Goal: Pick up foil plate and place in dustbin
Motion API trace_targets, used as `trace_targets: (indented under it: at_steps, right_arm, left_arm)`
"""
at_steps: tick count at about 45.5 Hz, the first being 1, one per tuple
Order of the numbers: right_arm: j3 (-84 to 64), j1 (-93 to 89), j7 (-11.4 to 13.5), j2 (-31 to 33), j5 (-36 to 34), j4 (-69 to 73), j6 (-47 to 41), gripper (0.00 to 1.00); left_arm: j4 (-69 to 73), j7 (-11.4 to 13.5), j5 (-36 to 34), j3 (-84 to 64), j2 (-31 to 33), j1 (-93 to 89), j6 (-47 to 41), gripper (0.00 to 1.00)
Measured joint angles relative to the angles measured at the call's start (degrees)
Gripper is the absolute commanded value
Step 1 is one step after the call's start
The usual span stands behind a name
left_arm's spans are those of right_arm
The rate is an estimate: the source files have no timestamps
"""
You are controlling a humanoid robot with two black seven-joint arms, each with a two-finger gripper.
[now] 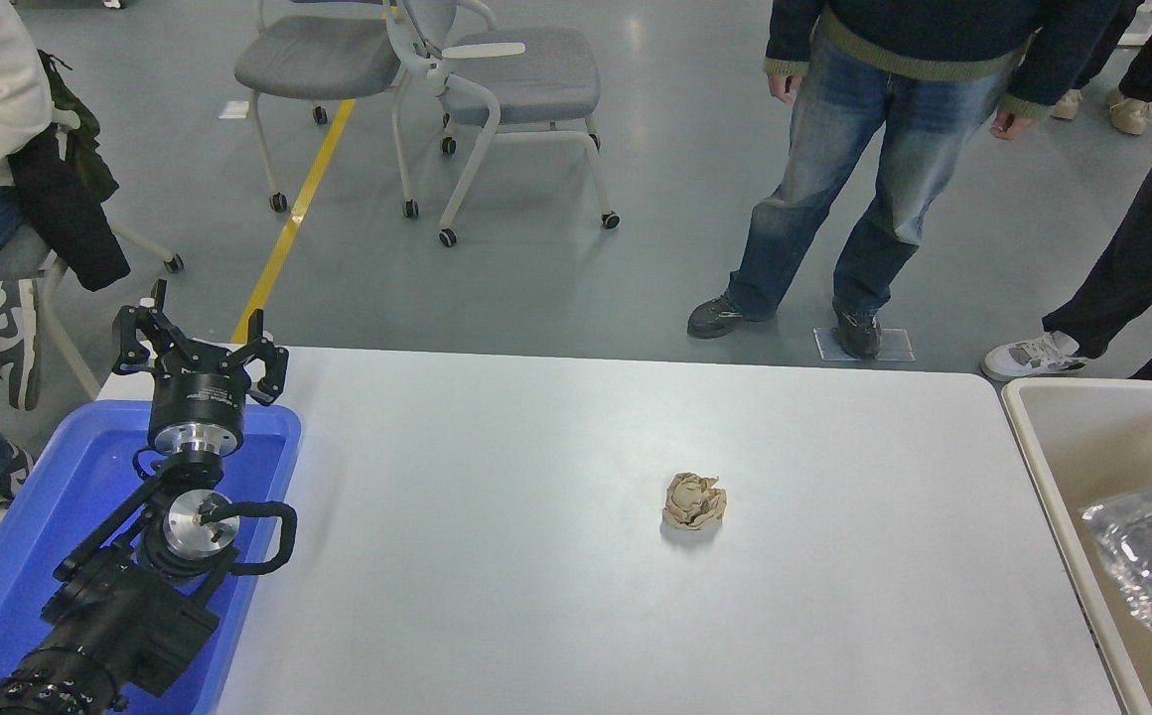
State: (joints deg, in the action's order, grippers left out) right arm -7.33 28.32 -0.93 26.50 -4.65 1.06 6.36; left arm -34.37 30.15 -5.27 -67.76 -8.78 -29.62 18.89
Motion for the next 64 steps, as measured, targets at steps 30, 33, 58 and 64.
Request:
trace_targets:
  at_steps: [30,33,58,64]
  right_arm:
    - [0.9,5.5,0.2,3.4,0.9,-0.1,-5.5,1.0]
    - [0.6,7.5,0.3,3.8,2.0,0.0,-6.4,1.0]
    - [-7.0,23.4,0.3,9.7,11.2,12.5,-9.3,1.0]
    - [-8.2,28.2,0.5,13.7,15.2,21.1,-8.9,1.0]
  left_arm:
    - [0.0,0.0,0.0,0.0,0.0,0.0,0.0,0.99]
    - [0.0,0.0,0.0,0.0,0.0,0.0,0.0,0.99]
    - [0.0,0.0,0.0,0.0,0.0,0.0,0.0,0.99]
    - [0.0,0.0,0.0,0.0,0.0,0.0,0.0,0.99]
